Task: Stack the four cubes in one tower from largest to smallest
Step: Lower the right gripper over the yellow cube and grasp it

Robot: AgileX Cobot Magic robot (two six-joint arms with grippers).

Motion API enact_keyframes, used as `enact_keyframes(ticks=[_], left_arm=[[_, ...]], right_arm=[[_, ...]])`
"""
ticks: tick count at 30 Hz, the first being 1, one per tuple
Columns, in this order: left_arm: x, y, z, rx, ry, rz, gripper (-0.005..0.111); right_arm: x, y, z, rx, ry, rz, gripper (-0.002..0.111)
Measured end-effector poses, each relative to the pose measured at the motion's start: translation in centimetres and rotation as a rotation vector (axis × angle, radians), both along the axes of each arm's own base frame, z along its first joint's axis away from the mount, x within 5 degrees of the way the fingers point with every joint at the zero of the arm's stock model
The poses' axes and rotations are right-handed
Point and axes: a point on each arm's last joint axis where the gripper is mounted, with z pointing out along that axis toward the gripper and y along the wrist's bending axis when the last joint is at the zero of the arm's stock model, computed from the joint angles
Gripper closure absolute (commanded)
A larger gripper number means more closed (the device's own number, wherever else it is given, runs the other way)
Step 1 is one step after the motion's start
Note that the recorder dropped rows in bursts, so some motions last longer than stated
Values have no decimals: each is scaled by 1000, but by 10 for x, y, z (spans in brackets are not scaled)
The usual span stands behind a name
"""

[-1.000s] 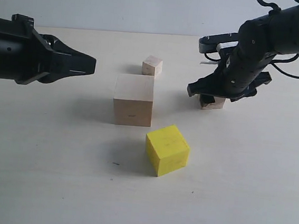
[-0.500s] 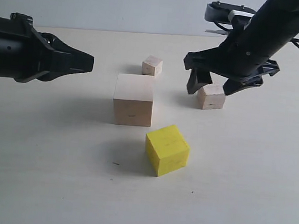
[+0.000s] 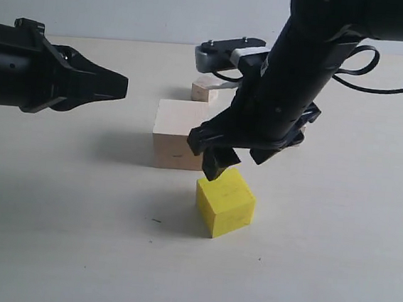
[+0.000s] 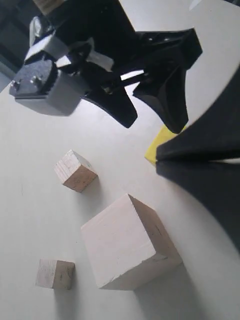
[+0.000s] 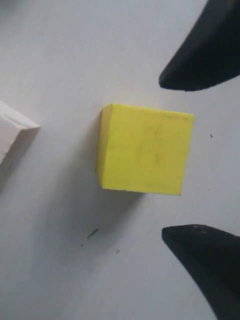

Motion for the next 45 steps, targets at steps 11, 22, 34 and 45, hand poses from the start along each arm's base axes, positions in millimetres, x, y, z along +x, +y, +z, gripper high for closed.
enact_keyframes(ticks=[11,22,34,45], left_arm=[[-1,-1,0,-3,3,-9,107],[-1,-1,0,-4,4,-9,107],[-1,-1,0,-5,5,-12,107],[-3,-2,0,-13,13,-32,107]], right_arm=[[4,11,-39,-50,41,-33,38],[6,13,-58,-72,87,-43,38],[3,20,-70,-96,106,-33,65],[-1,9,-53,-183,89,-16,108]])
